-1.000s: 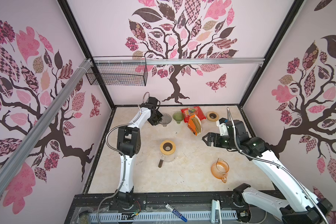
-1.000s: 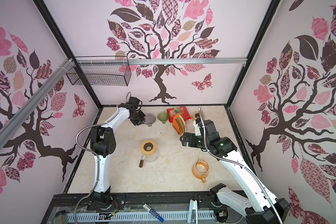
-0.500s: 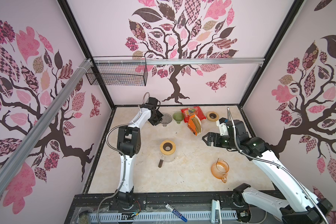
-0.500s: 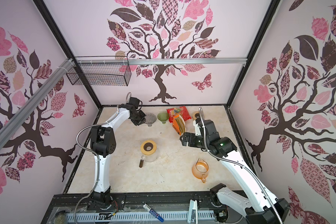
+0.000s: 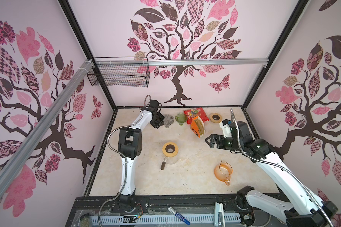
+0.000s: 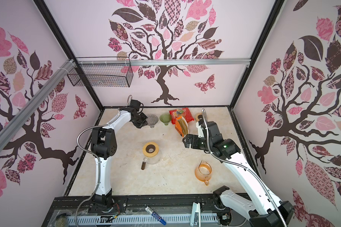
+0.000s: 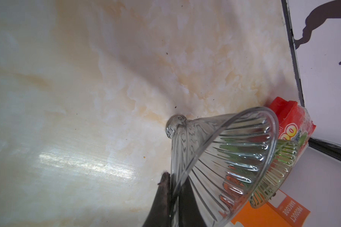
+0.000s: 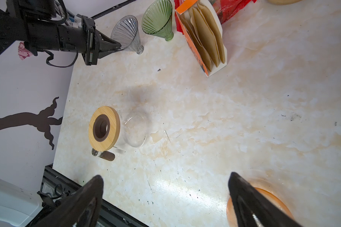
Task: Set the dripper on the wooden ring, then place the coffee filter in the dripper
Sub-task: 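Close the left gripper on the rim of the clear glass dripper, then lift the clear dripper and carry it over the wooden ring with the left gripper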
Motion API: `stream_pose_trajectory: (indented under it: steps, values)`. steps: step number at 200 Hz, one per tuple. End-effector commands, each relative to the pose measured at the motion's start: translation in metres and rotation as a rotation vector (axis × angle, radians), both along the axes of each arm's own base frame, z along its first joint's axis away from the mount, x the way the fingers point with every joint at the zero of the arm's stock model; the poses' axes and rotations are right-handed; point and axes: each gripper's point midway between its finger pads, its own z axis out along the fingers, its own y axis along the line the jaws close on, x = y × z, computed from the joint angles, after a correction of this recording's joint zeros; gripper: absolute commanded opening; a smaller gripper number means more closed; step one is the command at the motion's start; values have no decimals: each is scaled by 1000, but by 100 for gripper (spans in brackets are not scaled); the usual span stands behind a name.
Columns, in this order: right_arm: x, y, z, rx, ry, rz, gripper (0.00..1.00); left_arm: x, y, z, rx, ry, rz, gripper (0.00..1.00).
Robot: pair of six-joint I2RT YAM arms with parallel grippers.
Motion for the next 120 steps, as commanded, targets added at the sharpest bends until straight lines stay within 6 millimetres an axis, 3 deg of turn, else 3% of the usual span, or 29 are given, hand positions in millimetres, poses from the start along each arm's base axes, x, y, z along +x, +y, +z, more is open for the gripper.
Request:
stream_pose_trajectory:
  steps: [1,72,120]
  values:
    - [-2,-1,11,6,-44,11,100,-15,13,-4,9,39,13,1]
    - [-2,1,14,21,-39,14,100,-44,42,14,-56,25,39,0]
    - [-2,1,16,19,-35,12,100,-62,45,33,-117,-24,12,0]
